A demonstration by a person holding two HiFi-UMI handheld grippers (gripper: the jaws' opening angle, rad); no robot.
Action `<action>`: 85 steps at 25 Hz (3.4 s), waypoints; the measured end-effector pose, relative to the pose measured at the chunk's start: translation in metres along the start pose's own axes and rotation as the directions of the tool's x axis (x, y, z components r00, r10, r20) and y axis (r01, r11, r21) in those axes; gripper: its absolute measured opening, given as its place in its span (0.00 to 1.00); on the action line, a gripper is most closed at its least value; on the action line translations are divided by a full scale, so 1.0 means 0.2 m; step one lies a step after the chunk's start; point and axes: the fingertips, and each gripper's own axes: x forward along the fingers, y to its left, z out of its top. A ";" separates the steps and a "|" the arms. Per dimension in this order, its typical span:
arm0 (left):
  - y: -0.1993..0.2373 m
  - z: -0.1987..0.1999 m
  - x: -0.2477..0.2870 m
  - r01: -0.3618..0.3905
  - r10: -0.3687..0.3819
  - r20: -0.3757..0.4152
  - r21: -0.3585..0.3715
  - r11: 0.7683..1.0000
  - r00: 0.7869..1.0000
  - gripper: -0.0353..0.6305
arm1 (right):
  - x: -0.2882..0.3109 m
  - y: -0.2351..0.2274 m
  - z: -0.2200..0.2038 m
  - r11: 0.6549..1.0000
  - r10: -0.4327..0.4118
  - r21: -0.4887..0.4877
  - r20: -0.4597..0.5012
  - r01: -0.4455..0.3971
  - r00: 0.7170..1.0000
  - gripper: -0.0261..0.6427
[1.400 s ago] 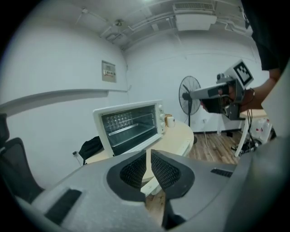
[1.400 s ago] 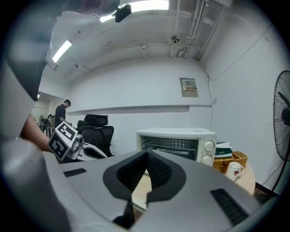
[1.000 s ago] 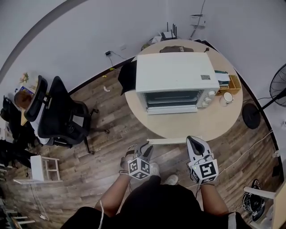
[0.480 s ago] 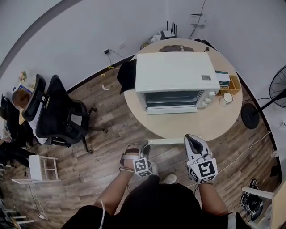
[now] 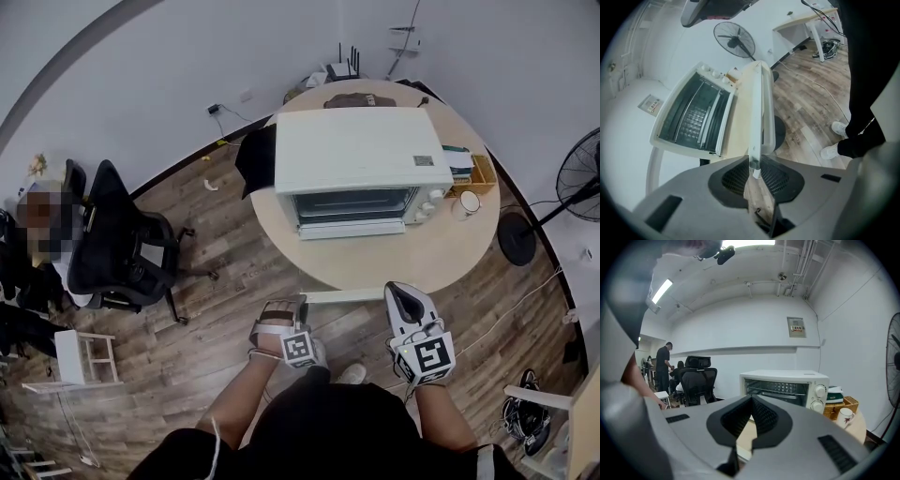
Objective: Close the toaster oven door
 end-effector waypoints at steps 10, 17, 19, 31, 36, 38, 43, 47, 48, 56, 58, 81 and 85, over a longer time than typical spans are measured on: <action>0.10 0.02 -0.08 -0.051 0.051 -0.005 0.026 0.998 0.999 0.13 | 0.02 0.03 0.01 1.000 0.009 -0.001 0.008 -0.009 1.000 0.03; 0.31 0.04 -0.18 -0.150 0.150 0.010 -0.003 0.989 0.989 0.11 | 0.04 0.06 0.03 1.000 0.014 -0.024 0.010 -0.014 1.000 0.03; 0.38 0.05 -0.20 -0.182 0.182 0.015 -0.006 0.983 0.983 0.10 | 0.05 0.07 0.04 1.000 0.017 -0.027 0.016 -0.016 1.000 0.03; 0.76 0.07 -0.23 -0.318 0.319 0.041 -0.020 0.948 0.947 0.10 | 0.09 0.05 0.11 0.999 -0.019 -0.037 0.048 0.021 0.999 0.03; 0.88 0.07 -0.23 -0.340 0.341 0.060 -0.018 0.940 0.938 0.10 | 0.11 0.05 0.13 0.998 -0.053 -0.034 0.057 0.055 0.997 0.03; 0.92 0.07 -0.22 -0.345 0.345 0.070 -0.016 0.939 0.936 0.10 | 0.12 0.05 0.14 0.997 -0.070 -0.035 0.061 0.072 0.996 0.03; 1.01 0.07 -0.19 -0.356 0.356 0.083 -0.013 0.934 0.931 0.11 | 0.11 0.02 0.16 0.989 -0.142 -0.020 0.078 0.144 0.987 0.03; 1.09 0.07 -0.16 -0.373 0.372 0.075 -0.007 0.928 0.925 0.13 | 0.11 -0.03 0.18 0.984 -0.177 -0.016 0.093 0.180 0.980 0.03; 1.11 0.07 -0.15 -0.372 0.372 0.070 -0.008 0.928 0.926 0.13 | 0.11 -0.05 0.19 0.983 -0.179 -0.016 0.096 0.182 0.979 0.03; 1.21 0.06 -0.10 -0.392 0.392 0.022 -0.018 0.920 0.920 0.14 | 0.13 -0.18 0.17 0.989 -0.147 -0.011 0.082 0.149 0.986 0.03; 1.24 0.07 -0.08 -0.394 0.394 -0.002 -0.020 0.919 0.919 0.15 | 0.13 -0.21 0.16 0.991 -0.130 -0.015 0.069 0.131 0.989 0.03; 1.36 0.05 0.01 -0.385 0.384 -0.132 0.016 0.923 0.914 0.16 | 0.13 -0.34 0.17 0.998 -0.065 0.004 0.086 0.065 0.994 0.03; 1.37 0.05 0.02 -0.387 0.385 -0.138 0.018 0.922 0.912 0.16 | 0.13 -0.35 0.18 0.998 -0.060 0.002 0.084 0.060 0.995 0.03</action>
